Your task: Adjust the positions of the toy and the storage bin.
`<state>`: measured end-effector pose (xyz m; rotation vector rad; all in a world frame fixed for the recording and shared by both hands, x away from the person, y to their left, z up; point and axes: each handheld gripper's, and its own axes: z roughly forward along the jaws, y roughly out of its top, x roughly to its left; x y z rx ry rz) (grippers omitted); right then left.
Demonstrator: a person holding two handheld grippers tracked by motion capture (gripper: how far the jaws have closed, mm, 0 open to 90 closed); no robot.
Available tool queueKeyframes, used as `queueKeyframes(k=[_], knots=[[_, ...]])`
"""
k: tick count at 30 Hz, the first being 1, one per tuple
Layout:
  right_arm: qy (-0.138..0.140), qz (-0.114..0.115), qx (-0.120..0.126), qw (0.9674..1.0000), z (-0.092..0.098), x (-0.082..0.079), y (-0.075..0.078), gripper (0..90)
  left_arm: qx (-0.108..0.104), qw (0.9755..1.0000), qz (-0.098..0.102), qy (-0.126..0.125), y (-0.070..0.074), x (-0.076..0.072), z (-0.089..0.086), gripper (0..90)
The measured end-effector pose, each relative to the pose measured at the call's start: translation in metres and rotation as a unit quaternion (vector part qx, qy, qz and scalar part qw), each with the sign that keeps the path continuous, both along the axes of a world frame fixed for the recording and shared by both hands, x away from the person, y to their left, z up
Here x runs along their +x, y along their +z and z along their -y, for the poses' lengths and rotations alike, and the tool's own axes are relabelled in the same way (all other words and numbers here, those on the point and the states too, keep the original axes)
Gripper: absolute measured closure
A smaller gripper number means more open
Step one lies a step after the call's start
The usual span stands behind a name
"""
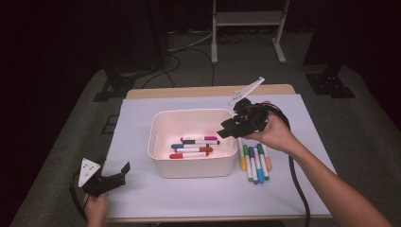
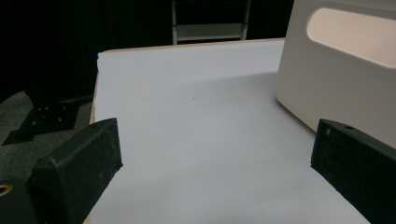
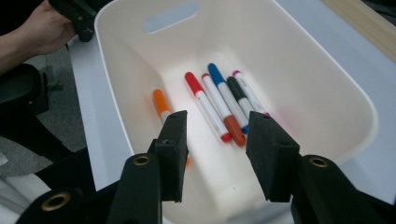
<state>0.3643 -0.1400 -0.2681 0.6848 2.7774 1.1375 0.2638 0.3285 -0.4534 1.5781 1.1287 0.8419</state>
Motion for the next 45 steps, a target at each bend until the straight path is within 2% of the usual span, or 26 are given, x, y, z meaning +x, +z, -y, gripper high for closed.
queueKeyframes(k=[6,11,15,21,29,31,38,45], knots=[[-0.043,0.002,0.014,0.999,0.041,-0.005,-0.006,55.0,0.001,1.0,0.0,0.001,0.0,0.0,0.0,0.5],[-0.077,0.0,0.023,0.9968,0.073,-0.01,-0.018,53.6,0.005,1.0,0.0,0.001,0.0,0.0,0.0,0.5],[-0.1,-0.01,0.021,0.9947,0.091,-0.011,-0.037,53.2,0.006,1.0,0.001,0.001,0.0,0.0,0.001,0.5],[-0.136,-0.032,0.008,0.9901,0.11,-0.007,-0.078,53.0,0.007,1.0,0.001,0.001,0.0,0.0,0.001,0.5],[-0.175,-0.053,-0.016,0.9831,0.12,0.001,-0.12,53.1,0.006,1.0,0.0,0.001,0.0,0.0,0.001,0.5],[-0.181,-0.048,-0.031,0.9818,0.12,0.003,-0.128,53.4,0.006,1.0,0.001,0.001,0.0,0.0,0.001,0.5],[-0.206,-0.054,-0.051,0.9757,0.122,0.013,-0.15,54.5,0.004,1.0,0.001,0.002,0.0,0.0,0.0,0.5],[-0.224,-0.059,-0.07,0.9702,0.125,0.017,-0.163,55.8,0.002,1.0,0.001,0.002,0.0,0.0,0.0,0.5]])
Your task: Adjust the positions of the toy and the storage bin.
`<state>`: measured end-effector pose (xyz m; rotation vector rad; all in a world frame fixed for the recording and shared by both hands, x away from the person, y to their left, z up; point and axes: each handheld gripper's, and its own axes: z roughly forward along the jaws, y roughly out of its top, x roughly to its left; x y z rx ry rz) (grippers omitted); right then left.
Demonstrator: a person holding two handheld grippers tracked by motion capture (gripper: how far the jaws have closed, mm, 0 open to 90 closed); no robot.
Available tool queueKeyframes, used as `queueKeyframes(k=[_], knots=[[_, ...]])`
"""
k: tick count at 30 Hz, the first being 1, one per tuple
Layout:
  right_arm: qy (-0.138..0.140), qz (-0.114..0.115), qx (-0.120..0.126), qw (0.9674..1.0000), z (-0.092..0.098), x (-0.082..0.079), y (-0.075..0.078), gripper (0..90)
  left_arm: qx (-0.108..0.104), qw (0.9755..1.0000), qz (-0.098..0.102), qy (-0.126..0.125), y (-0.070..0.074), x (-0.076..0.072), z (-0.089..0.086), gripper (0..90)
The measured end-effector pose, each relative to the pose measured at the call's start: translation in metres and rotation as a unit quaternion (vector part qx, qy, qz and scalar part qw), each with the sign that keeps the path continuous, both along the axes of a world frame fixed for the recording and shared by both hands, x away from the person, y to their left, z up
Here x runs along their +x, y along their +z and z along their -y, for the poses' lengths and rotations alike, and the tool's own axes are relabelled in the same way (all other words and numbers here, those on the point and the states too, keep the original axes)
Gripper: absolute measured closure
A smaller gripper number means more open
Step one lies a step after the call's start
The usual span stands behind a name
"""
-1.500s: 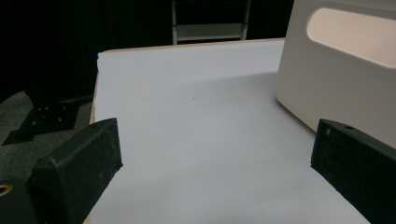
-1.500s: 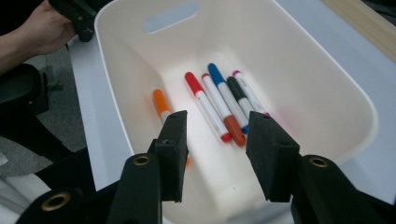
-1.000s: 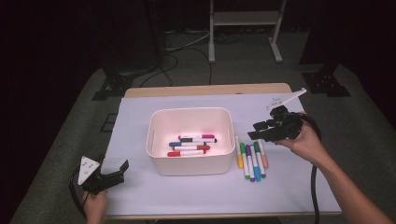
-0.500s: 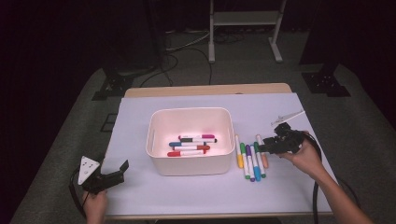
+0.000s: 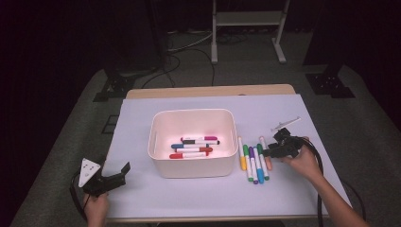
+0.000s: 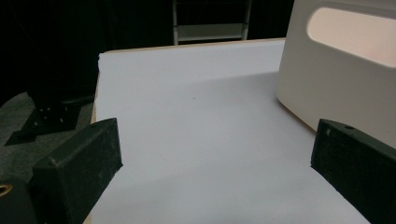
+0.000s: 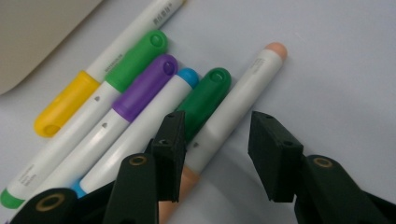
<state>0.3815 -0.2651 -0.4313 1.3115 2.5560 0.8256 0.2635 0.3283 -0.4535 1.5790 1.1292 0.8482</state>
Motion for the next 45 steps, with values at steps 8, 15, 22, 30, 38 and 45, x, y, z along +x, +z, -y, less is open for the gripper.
queueKeyframes(k=[8,15,22,30,38,45], knots=[[-0.027,0.006,-0.014,0.9995,0.019,-0.009,-0.001,58.6,0.001,1.0,0.0,0.0,0.0,0.0,0.0,0.5],[-0.054,0.015,-0.03,0.998,0.038,-0.017,-0.004,72.4,0.001,1.0,0.0,0.001,0.0,0.0,0.0,0.5],[-0.056,0.0,-0.018,0.9983,0.04,-0.017,-0.002,73.5,0.0,1.0,0.0,0.001,0.0,0.0,0.0,0.5],[-0.043,-0.002,0.019,0.9989,0.037,-0.024,0.016,73.8,0.001,1.0,0.0,0.001,0.0,0.0,0.0,0.5],[-0.014,-0.009,0.035,0.9992,0.027,-0.029,0.041,74.4,0.001,1.0,0.0,0.001,0.0,0.0,0.0,0.5],[-0.018,-0.032,0.006,0.9993,0.03,-0.032,0.021,76.7,0.0,1.0,-0.001,0.001,0.0,0.0,0.0,0.5]])
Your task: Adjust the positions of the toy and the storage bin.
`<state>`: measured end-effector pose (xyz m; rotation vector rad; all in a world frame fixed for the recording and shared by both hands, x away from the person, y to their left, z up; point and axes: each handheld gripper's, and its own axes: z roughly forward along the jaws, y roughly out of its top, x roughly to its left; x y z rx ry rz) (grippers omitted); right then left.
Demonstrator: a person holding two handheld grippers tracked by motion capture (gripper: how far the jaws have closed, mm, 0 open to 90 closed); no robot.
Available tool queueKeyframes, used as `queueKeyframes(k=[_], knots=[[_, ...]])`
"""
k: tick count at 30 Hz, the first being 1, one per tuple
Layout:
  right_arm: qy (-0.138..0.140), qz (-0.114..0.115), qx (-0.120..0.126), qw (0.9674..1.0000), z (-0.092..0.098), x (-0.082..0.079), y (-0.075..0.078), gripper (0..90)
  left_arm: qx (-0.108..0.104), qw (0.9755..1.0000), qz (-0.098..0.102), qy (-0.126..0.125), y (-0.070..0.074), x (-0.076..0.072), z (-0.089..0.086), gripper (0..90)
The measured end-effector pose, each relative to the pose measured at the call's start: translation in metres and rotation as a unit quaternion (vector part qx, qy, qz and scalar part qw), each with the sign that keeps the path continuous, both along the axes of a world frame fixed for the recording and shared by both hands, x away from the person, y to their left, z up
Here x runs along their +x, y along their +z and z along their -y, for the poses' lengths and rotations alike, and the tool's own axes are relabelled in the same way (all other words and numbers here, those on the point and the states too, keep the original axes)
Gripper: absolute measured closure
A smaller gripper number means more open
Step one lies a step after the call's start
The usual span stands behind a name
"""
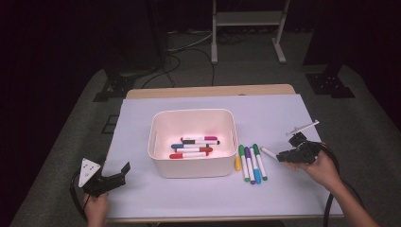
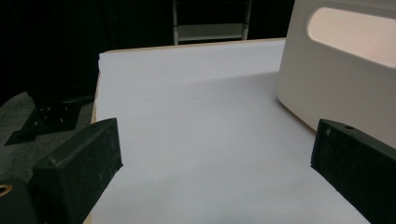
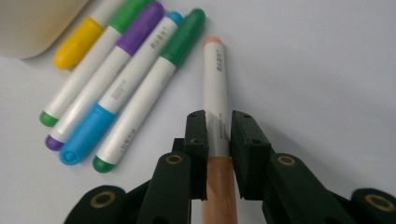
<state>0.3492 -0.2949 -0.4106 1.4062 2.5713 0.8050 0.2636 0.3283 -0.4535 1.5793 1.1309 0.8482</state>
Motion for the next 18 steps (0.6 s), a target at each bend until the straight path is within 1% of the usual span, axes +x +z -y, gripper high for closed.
queueKeyframes(k=[1,2,4,7,8,10,13,15,16,18], knots=[[0.0,0.0,0.0,1.0,0.0,0.0,0.0,76.7,0.0,1.0,0.0,0.0,0.0,0.0,0.0,0.5],[-0.003,-0.005,0.002,1.0,0.002,0.0,-0.006,76.6,0.0,1.0,0.0,0.0,0.0,0.0,0.0,0.5],[-0.004,-0.004,-0.006,1.0,0.002,-0.001,-0.011,76.5,0.0,1.0,0.0,0.0,0.0,0.0,0.0,0.5],[-0.002,-0.006,-0.01,0.9999,0.0,0.0,-0.018,75.9,0.002,1.0,0.0,0.0,0.0,0.0,0.0,0.5],[-0.003,-0.007,-0.008,0.9999,-0.002,0.001,-0.018,75.5,0.002,1.0,-0.001,0.0,0.0,0.0,0.0,0.5],[0.0,0.0,-0.014,0.9999,-0.005,0.004,-0.02,74.4,0.002,1.0,0.0,0.0,0.0,0.0,0.0,0.5],[0.004,0.005,-0.03,0.9995,-0.011,0.007,-0.022,69.6,0.0,1.0,0.0,0.0,0.0,0.0,0.0,0.5],[0.006,0.008,-0.03,0.9995,-0.013,0.007,-0.022,68.8,-0.001,1.0,0.0,0.001,0.0,0.0,0.0,0.5],[0.006,0.01,-0.037,0.9993,-0.015,0.008,-0.022,68.9,-0.001,1.0,0.0,0.0,0.0,0.0,0.0,0.5],[0.006,0.023,-0.056,0.9982,-0.019,0.007,-0.022,75.7,0.0,1.0,0.0,0.0,0.0,0.0,0.0,0.5]])
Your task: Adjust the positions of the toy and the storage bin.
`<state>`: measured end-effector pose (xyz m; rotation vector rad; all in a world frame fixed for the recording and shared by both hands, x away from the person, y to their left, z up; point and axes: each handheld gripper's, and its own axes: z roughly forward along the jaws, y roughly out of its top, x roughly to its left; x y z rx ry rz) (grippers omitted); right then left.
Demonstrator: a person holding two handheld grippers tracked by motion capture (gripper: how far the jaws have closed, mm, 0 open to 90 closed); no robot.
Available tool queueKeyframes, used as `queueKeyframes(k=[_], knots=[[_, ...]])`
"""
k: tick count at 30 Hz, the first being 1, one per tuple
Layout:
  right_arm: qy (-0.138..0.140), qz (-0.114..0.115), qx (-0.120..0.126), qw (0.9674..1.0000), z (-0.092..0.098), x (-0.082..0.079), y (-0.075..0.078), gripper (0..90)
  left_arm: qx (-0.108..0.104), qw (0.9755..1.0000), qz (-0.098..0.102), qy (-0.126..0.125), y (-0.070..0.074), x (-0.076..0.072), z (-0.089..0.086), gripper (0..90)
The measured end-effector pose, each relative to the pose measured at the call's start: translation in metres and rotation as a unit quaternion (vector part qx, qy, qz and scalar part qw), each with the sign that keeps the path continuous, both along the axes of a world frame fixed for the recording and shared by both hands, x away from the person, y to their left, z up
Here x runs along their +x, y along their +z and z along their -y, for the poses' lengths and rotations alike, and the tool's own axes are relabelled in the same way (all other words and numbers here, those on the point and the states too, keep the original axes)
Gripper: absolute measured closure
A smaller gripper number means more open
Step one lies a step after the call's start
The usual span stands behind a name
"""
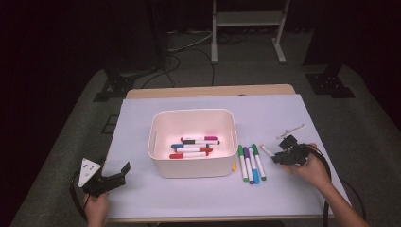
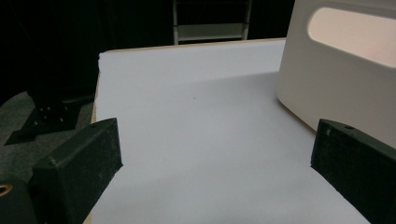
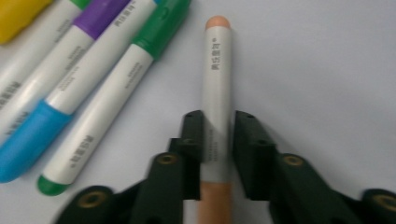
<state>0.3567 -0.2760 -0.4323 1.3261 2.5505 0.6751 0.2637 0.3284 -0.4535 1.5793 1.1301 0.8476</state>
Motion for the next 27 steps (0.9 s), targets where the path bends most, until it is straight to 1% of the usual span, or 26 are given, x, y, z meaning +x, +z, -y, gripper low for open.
queueKeyframes(k=[1,3,4,6,7,8,10,11,12,13,16,17,18,19,20,21,22,23,24,26,27], knots=[[-0.005,-0.003,0.001,1.0,0.0,0.0,0.0,76.0,0.0,1.0,0.0,0.0,0.0,0.0,0.0,0.6],[-0.006,-0.006,0.004,1.0,0.001,0.001,0.0,76.1,0.0,1.0,0.0,0.0,0.0,0.0,0.0,0.5],[-0.008,-0.013,0.01,0.9998,0.002,0.002,0.001,76.2,-0.001,1.0,0.001,0.0,0.0,0.0,0.0,0.6],[-0.01,-0.017,0.027,0.9994,0.004,0.002,0.005,76.2,-0.001,1.0,0.001,0.001,0.0,0.0,0.0,0.5],[-0.01,-0.017,0.027,0.9994,0.004,0.002,0.005,76.2,-0.001,1.0,0.001,0.001,0.0,0.0,0.0,0.5],[-0.009,-0.013,0.048,0.9987,0.006,0.002,0.014,76.2,-0.001,1.0,0.001,0.001,0.0,0.0,0.0,0.5],[-0.007,-0.008,0.066,0.9978,0.007,0.002,0.024,76.2,-0.001,1.0,0.0,0.001,0.0,0.0,0.0,0.5],[-0.007,-0.008,0.066,0.9978,0.007,0.002,0.024,76.2,-0.001,1.0,0.0,0.001,0.0,0.0,0.0,0.5],[-0.006,-0.003,0.075,0.9971,0.007,0.001,0.031,76.2,-0.001,1.0,0.0,0.001,0.0,0.0,0.0,0.5],[0.001,0.008,0.094,0.9955,0.006,0.0,0.047,76.2,-0.001,1.0,0.0,0.001,0.0,0.0,0.0,0.5],[0.016,0.02,0.113,0.9932,0.0,-0.003,0.071,76.2,0.0,1.0,0.0,0.001,0.0,0.0,0.0,0.5],[0.016,0.02,0.113,0.9932,0.0,-0.003,0.071,76.2,0.0,1.0,0.0,0.001,0.0,0.0,0.0,0.5],[0.031,0.03,0.122,0.9915,-0.006,-0.004,0.089,76.2,0.0,1.0,0.0,0.001,0.0,0.0,0.0,0.5],[0.031,0.03,0.122,0.9915,-0.006,-0.004,0.089,76.2,0.0,1.0,0.0,0.001,0.0,0.0,0.0,0.6],[0.046,0.038,0.131,0.9895,-0.012,-0.005,0.104,76.2,0.0,1.0,0.0,0.0,0.0,0.0,0.0,0.5],[0.046,0.038,0.131,0.9895,-0.012,-0.005,0.104,76.2,0.0,1.0,0.0,0.0,0.0,0.0,0.0,0.5],[0.053,0.041,0.134,0.9887,-0.015,-0.005,0.11,76.2,0.0,1.0,0.0,0.0,0.0,0.0,0.0,0.5],[0.072,0.049,0.141,0.9862,-0.025,-0.006,0.126,76.2,-0.002,1.0,0.0,0.001,0.0,0.0,0.0,0.6],[0.078,0.05,0.142,0.9855,-0.028,-0.007,0.131,76.2,-0.002,1.0,0.001,0.0,0.0,0.0,0.0,0.5],[0.096,0.056,0.145,0.9831,-0.038,-0.007,0.144,76.2,0.0,1.0,0.0,0.0,0.0,0.0,0.0,0.5],[0.096,0.056,0.145,0.9831,-0.038,-0.007,0.144,76.2,0.0,1.0,0.0,0.0,0.0,0.0,0.0,0.5]])
